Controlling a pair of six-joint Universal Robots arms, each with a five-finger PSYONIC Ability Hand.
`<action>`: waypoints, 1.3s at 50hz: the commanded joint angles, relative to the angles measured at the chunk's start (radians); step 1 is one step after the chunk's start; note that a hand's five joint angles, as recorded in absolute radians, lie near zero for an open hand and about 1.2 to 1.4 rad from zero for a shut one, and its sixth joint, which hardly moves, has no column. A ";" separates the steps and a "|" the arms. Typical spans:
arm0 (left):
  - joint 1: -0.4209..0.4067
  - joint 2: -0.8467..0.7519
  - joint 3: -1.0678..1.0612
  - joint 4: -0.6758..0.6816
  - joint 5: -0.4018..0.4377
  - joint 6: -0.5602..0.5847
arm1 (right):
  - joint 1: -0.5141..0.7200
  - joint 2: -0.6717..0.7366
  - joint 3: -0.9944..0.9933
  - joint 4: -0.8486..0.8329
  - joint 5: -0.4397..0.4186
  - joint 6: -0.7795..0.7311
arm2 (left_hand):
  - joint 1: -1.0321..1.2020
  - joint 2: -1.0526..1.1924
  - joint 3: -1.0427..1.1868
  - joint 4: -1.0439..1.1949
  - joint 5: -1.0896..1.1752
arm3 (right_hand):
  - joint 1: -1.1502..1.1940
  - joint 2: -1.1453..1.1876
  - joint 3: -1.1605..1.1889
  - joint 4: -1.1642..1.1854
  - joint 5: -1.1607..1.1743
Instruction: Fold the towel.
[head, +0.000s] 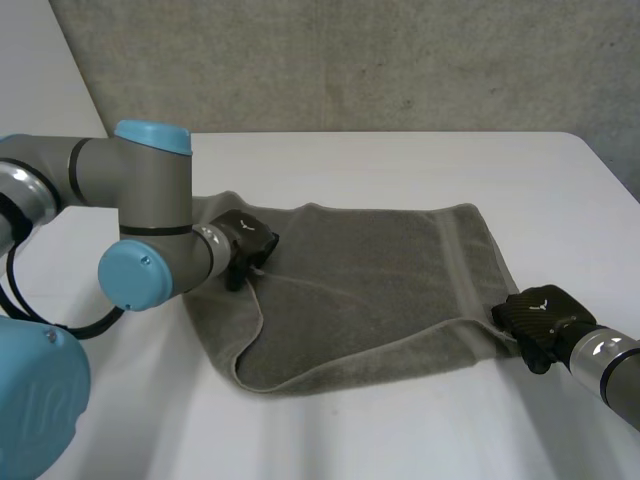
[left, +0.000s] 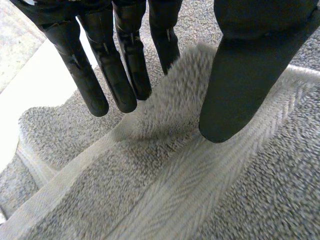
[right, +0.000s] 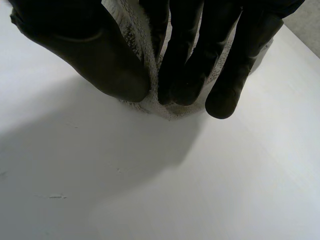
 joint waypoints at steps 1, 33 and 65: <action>0.000 0.068 -0.125 0.050 -0.010 0.003 | 0.000 0.000 0.000 0.000 0.000 0.000 | 0.035 0.033 0.033 0.033 0.034 | 0.072 0.079 0.062 0.063 0.055; 0.000 0.102 -0.248 0.242 -0.007 0.004 | 0.000 0.000 0.003 0.000 0.003 -0.002 | 0.198 0.197 0.197 0.197 0.198 | 0.072 0.079 0.062 0.063 0.055; 0.250 0.660 -0.848 0.331 0.000 -0.112 | -0.179 -0.224 -0.149 0.390 -0.055 -0.235 | 0.583 0.582 0.581 0.582 0.582 | 0.072 0.079 0.062 0.063 0.055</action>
